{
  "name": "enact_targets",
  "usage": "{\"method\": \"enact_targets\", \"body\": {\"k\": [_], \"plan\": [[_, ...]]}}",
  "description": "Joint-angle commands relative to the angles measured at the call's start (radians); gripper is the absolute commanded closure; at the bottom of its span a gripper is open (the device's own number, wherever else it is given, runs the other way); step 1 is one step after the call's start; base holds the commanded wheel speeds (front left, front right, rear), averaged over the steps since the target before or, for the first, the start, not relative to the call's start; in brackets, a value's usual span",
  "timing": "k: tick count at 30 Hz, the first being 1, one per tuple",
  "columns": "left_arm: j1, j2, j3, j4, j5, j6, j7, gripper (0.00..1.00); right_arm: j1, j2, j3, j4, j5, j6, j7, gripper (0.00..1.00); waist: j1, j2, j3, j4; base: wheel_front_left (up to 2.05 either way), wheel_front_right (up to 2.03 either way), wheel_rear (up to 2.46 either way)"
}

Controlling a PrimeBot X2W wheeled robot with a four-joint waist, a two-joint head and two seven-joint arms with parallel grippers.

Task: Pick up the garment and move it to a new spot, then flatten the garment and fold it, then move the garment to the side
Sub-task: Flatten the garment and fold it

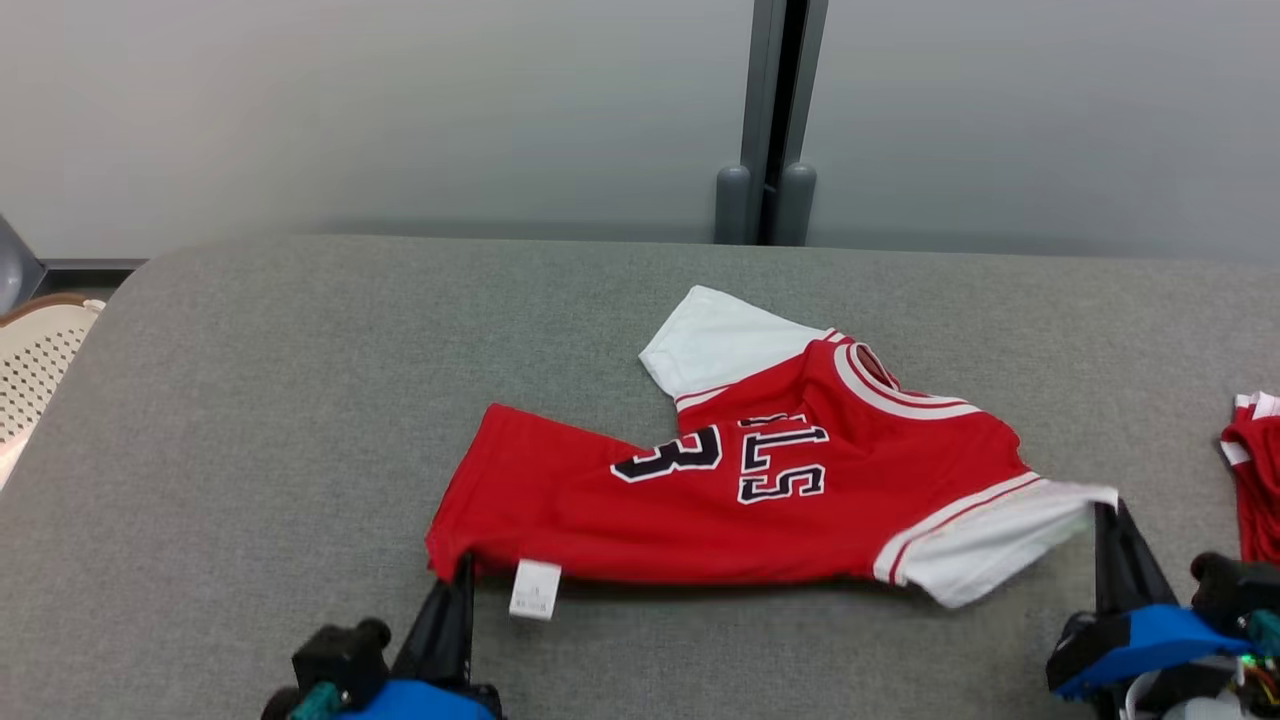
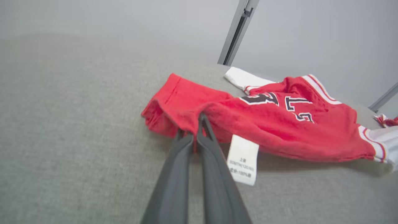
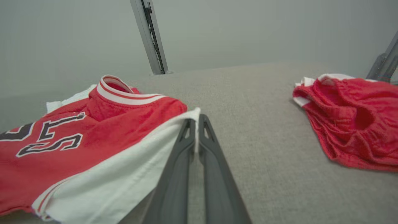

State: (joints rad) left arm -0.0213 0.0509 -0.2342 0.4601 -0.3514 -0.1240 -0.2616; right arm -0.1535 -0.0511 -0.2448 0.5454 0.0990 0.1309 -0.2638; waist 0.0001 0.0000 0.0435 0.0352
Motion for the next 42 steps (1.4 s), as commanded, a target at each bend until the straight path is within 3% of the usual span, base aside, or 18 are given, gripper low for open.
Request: {"method": "enact_targets", "body": {"k": [1,5,14,21,26,30,37,42], "plan": [[-0.028,0.004,0.011,-0.031,0.012,-0.007,-0.005,1.0,-0.022,-0.01,0.011,-0.034,0.013,0.0,0.0,1.0,-0.0001,0.0,-0.014,-0.007,0.0,0.0,0.0],[-0.11,0.053,0.019,-0.15,0.024,-0.009,-0.004,1.0,-0.079,-0.051,0.034,-0.153,0.067,0.0,0.0,1.0,-0.0001,0.0,-0.038,-0.018,0.0,0.0,0.0],[-0.424,0.256,0.003,-0.326,-0.036,-0.007,0.0,1.0,-0.34,-0.214,0.09,-0.401,0.191,0.0,0.018,1.0,-0.0001,0.0,-0.064,-0.042,0.0,0.0,0.0],[-0.624,0.327,0.02,-0.354,-0.119,-0.007,0.124,1.0,-0.574,-0.326,0.148,-0.474,0.185,0.0,0.13,1.0,-0.0001,0.0,-0.035,-0.054,0.0,0.0,0.0],[-0.712,0.337,0.026,-0.31,-0.133,0.001,0.184,1.0,-0.709,-0.368,0.209,-0.372,0.124,0.0,0.172,1.0,-0.0001,0.0,0.048,-0.062,0.0,0.0,0.0],[-0.797,0.326,0.011,-0.221,-0.115,0.002,0.171,1.0,-0.833,-0.352,0.232,-0.247,0.076,0.0,0.153,1.0,-0.0001,0.0,0.128,-0.07,0.0,0.0,0.0],[-1.004,0.277,0.016,-0.069,-0.085,0.002,0.038,1.0,-1.072,-0.306,0.148,-0.097,-0.03,0.0,0.044,1.0,-0.0001,0.0,0.229,-0.089,0.0,0.0,0.0],[-1.012,0.255,0.022,-0.005,-0.073,-0.003,-0.001,1.0,-1.022,-0.288,0.099,-0.069,-0.02,-0.001,0.009,1.0,-0.0001,0.0,0.24,-0.103,0.0,0.0,0.0]]}}
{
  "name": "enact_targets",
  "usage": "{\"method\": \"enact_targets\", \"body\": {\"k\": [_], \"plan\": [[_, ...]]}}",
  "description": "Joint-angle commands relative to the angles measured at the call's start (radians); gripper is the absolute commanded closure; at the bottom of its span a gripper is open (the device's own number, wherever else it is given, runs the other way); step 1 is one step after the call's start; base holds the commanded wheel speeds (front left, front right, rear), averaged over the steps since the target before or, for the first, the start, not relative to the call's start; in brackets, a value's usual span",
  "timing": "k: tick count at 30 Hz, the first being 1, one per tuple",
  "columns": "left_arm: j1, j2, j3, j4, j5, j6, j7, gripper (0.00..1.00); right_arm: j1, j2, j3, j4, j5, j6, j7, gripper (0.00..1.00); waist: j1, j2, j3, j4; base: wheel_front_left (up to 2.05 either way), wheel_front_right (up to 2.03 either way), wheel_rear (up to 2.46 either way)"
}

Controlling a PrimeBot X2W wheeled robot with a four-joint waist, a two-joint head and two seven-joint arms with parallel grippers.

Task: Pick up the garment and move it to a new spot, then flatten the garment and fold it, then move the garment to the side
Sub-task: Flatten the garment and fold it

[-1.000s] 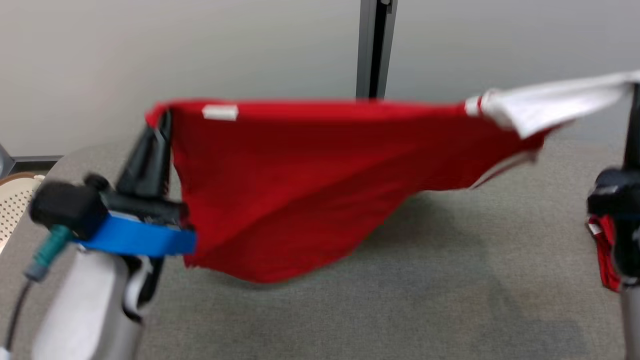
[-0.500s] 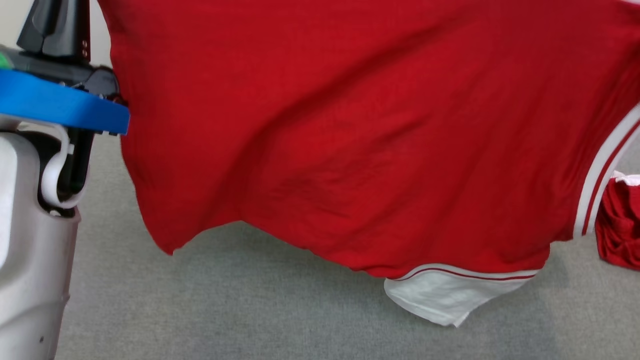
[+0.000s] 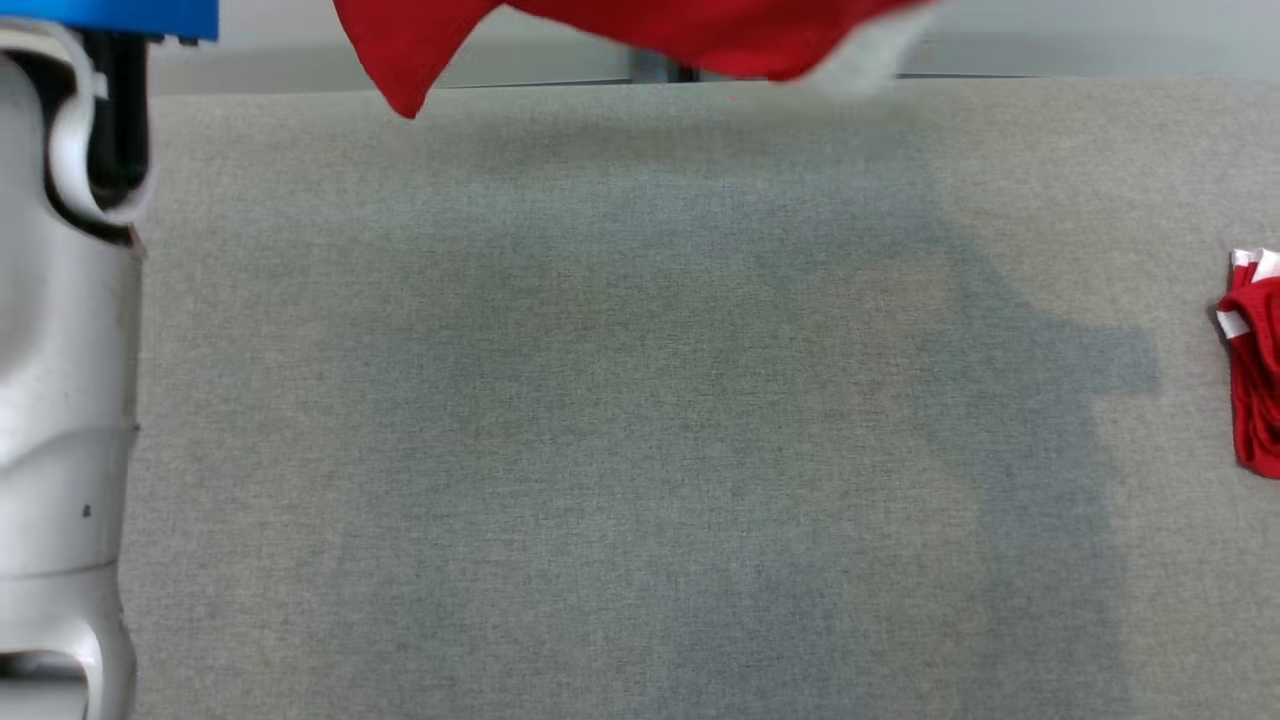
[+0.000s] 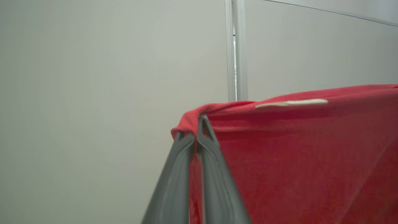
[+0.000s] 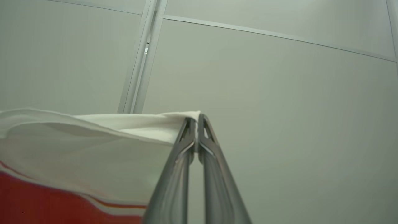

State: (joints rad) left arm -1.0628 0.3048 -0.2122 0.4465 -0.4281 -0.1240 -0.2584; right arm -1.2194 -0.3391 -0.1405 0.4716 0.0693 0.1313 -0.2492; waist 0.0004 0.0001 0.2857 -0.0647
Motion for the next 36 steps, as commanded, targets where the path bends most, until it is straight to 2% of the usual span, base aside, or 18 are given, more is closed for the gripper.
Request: {"method": "enact_targets", "body": {"k": [1,3,4,8,13,18,25,30,36], "plan": [[0.057,0.003,0.001,0.025,0.006,-0.004,-0.006,1.0,0.084,0.002,-0.006,0.003,0.018,-0.001,-0.009,1.0,-0.0004,-0.0001,-0.003,-0.008,0.0,0.0,0.0],[0.124,0.005,0.018,0.028,0.015,-0.005,-0.007,1.0,0.182,0.015,-0.003,-0.01,0.05,-0.001,-0.013,1.0,-0.0004,-0.0001,-0.006,-0.016,0.0,0.0,0.0],[0.124,0.005,0.018,0.028,0.015,-0.005,-0.007,1.0,0.182,0.015,-0.003,-0.01,0.05,-0.001,-0.013,1.0,-0.0004,-0.0001,-0.006,-0.016,0.0,0.0,0.0],[0.333,-0.02,0.064,0.045,0.021,-0.004,-0.007,1.0,0.463,0.055,-0.008,-0.05,0.126,-0.001,-0.016,1.0,-0.0004,-0.0001,-0.017,-0.027,0.0,0.0,0.0],[0.616,-0.112,0.105,0.107,0.005,-0.004,-0.008,1.0,0.839,0.15,0.002,-0.061,0.187,-0.001,-0.017,1.0,-0.0004,-0.0001,-0.044,-0.03,0.0,0.0,0.0],[0.836,-0.196,0.156,0.149,0.007,-0.005,-0.008,1.0,1.082,0.224,0.043,-0.02,0.207,-0.001,-0.017,1.0,-0.0004,-0.0001,-0.096,-0.028,0.0,0.0,0.0],[1.032,-0.245,0.195,0.155,0.026,-0.005,-0.008,1.0,1.275,0.248,0.083,0.028,0.199,-0.001,-0.017,1.0,-0.0004,-0.0001,-0.182,-0.013,0.0,0.0,0.0],[1.122,-0.252,0.2,0.141,0.045,-0.005,-0.008,1.0,1.382,0.234,0.09,0.044,0.198,-0.001,-0.017,1.0,-0.0004,-0.0001,-0.233,0.004,0.0,0.0,0.0],[1.202,-0.252,0.195,0.076,0.05,-0.005,-0.008,1.0,1.451,0.234,0.072,0.007,0.197,-0.001,-0.016,1.0,-0.0004,-0.0001,-0.26,0.009,0.0,0.0,0.0]]}}
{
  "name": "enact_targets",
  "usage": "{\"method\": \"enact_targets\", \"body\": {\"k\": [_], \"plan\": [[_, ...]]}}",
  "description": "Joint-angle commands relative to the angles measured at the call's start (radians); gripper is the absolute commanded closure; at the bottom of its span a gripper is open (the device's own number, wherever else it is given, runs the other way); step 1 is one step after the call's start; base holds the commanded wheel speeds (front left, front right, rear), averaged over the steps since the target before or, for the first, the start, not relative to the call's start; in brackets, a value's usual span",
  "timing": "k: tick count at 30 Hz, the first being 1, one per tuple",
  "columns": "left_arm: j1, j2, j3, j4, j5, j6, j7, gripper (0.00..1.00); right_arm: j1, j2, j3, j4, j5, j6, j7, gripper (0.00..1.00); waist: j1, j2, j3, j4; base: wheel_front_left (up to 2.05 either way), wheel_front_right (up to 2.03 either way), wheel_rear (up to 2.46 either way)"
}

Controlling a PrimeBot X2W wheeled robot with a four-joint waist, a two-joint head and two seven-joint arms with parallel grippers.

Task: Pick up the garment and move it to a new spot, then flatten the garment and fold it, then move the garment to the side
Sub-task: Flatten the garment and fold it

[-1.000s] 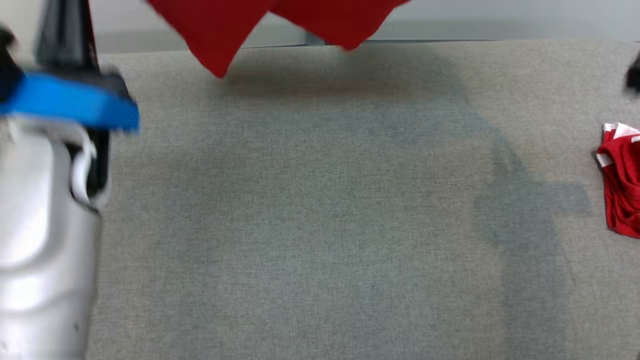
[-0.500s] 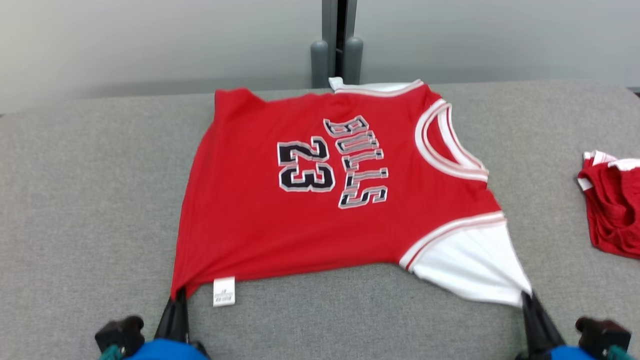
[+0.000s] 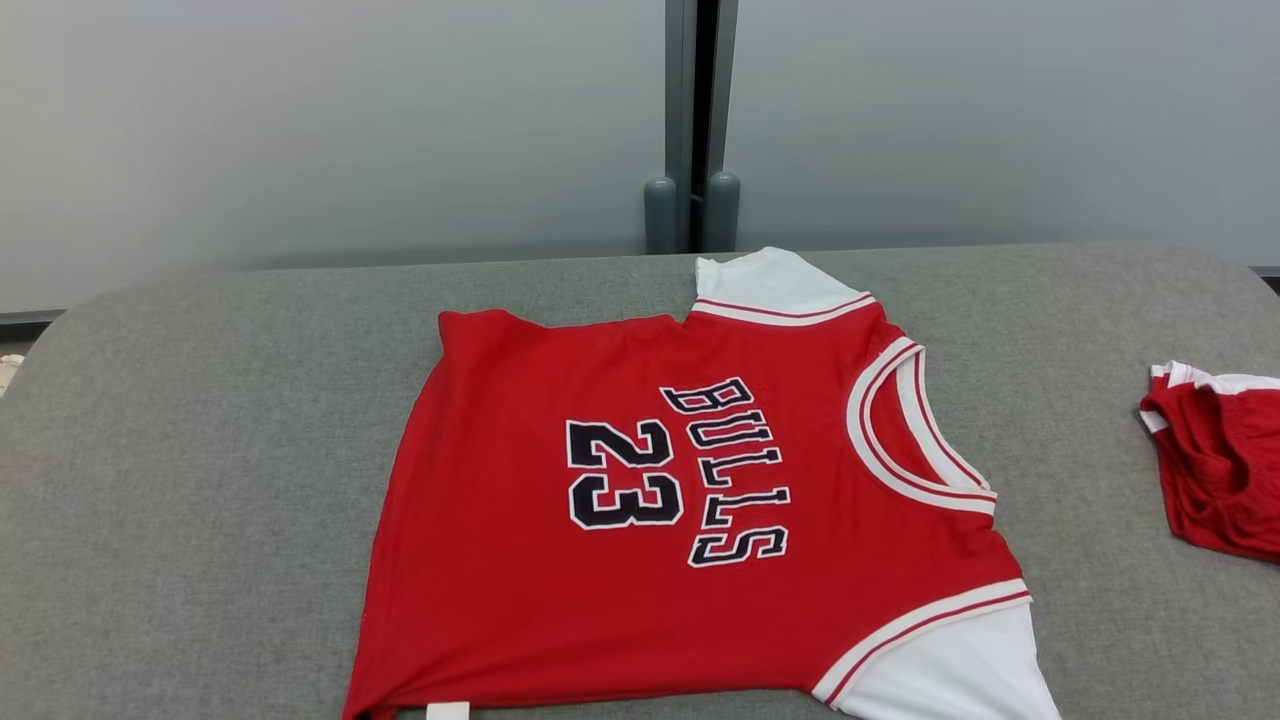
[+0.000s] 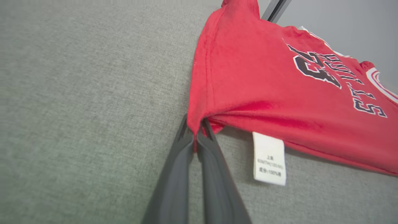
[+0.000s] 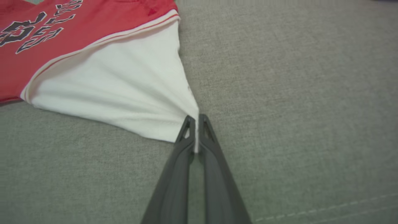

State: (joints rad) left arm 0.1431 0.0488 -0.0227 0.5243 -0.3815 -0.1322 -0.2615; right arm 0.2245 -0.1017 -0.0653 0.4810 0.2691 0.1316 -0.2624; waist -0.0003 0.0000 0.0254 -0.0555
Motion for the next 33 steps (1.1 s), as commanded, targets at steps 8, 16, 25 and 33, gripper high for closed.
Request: {"method": "enact_targets", "body": {"k": [8,16,25,33], "plan": [[-0.07,0.003,-0.021,-0.138,-0.002,0.003,-0.005,1.0,-0.146,0.025,-0.029,-0.103,0.02,-0.001,-0.003,1.0,0.0003,0.0,0.025,-0.001,0.0,0.0,0.0],[-0.252,0.003,-0.029,-0.15,0.009,0.015,-0.005,1.0,-0.436,0.002,-0.026,-0.082,0.01,-0.001,-0.003,1.0,0.0003,0.0,0.105,0.01,0.0,0.0,0.0],[-0.432,0.003,-0.05,-0.017,0.062,0.01,-0.005,1.0,-0.718,-0.026,-0.028,0.085,-0.073,-0.001,-0.003,1.0,0.0003,0.0,0.195,0.02,0.0,0.0,0.0],[-0.516,0.003,-0.031,0.035,0.075,0.008,-0.005,0.0,-0.791,-0.005,-0.063,0.187,-0.138,-0.001,-0.003,0.0,0.0003,0.0,0.231,0.022,0.0,0.0,0.0]]}}
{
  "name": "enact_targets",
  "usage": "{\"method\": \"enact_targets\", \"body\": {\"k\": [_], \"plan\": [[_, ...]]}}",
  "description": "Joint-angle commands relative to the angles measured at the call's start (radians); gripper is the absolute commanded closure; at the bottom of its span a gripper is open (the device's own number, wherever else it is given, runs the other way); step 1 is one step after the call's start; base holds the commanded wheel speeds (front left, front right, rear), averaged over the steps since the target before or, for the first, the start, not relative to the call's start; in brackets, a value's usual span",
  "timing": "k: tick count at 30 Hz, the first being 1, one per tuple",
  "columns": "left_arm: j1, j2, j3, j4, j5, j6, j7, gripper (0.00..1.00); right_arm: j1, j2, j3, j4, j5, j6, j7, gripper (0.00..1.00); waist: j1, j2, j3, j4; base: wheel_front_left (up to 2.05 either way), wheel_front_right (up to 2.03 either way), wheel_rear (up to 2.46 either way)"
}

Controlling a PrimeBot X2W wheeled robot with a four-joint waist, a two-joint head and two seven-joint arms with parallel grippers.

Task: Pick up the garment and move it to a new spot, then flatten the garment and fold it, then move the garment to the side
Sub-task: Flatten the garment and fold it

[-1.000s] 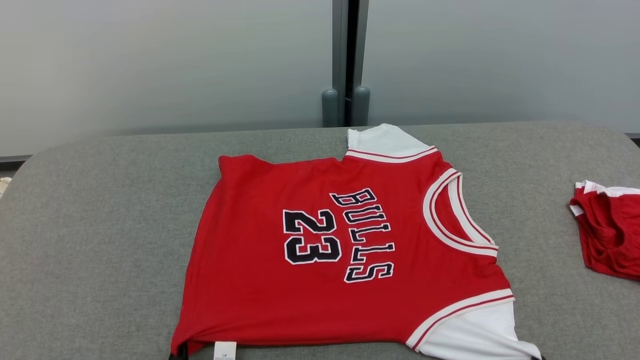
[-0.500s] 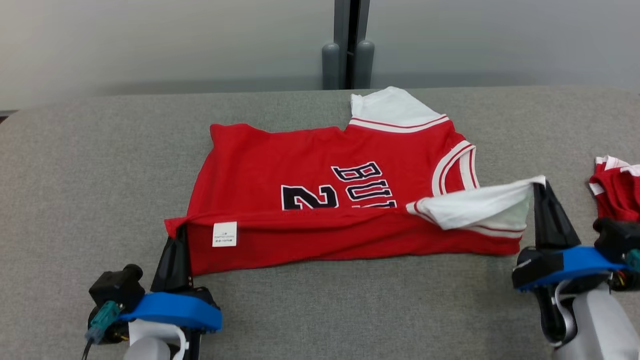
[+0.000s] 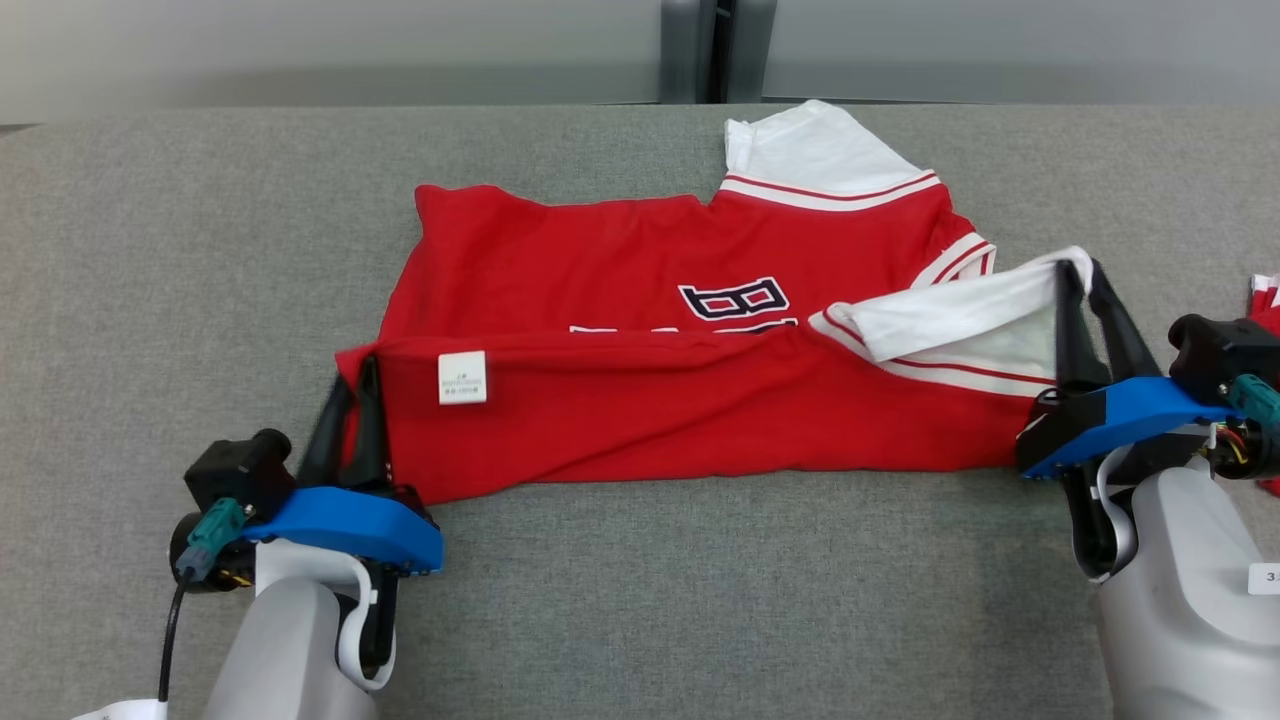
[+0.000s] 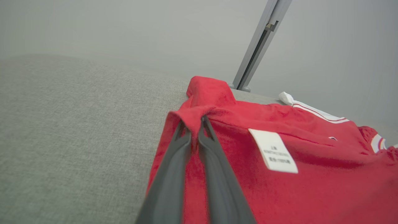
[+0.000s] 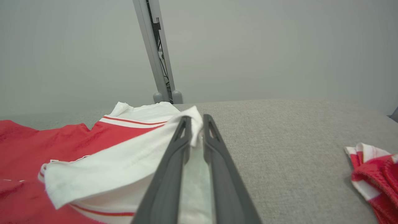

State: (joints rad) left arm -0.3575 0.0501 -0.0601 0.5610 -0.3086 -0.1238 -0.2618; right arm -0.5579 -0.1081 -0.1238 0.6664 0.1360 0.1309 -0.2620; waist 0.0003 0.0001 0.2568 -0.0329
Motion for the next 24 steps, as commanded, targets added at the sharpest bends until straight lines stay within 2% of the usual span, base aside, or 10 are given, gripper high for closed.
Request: {"method": "enact_targets", "body": {"k": [1,7,11,24], "plan": [[-0.016,0.001,0.008,0.0,0.004,-0.001,-0.004,0.0,-0.005,0.005,-0.01,0.002,-0.012,0.0,-0.004,0.0,-0.0003,-0.0001,0.0,-0.002,0.0,0.0,0.0],[0.049,0.001,0.053,-0.036,0.037,0.031,-0.004,0.0,0.082,0.033,-0.03,-0.056,-0.042,0.0,-0.003,0.0,-0.0003,-0.0001,-0.031,-0.019,0.0,0.0,0.0],[0.135,0.001,0.05,-0.038,0.031,0.042,-0.004,0.0,0.182,0.046,-0.019,-0.104,-0.057,0.0,-0.003,0.0,-0.0003,-0.0001,-0.074,-0.027,0.0,0.0,0.0],[0.406,0.001,-0.009,-0.096,-0.03,0.1,-0.004,0.0,0.487,0.057,0.02,-0.076,-0.015,0.0,-0.004,0.0,-0.0003,-0.0001,-0.214,-0.004,0.0,0.0,0.0]]}}
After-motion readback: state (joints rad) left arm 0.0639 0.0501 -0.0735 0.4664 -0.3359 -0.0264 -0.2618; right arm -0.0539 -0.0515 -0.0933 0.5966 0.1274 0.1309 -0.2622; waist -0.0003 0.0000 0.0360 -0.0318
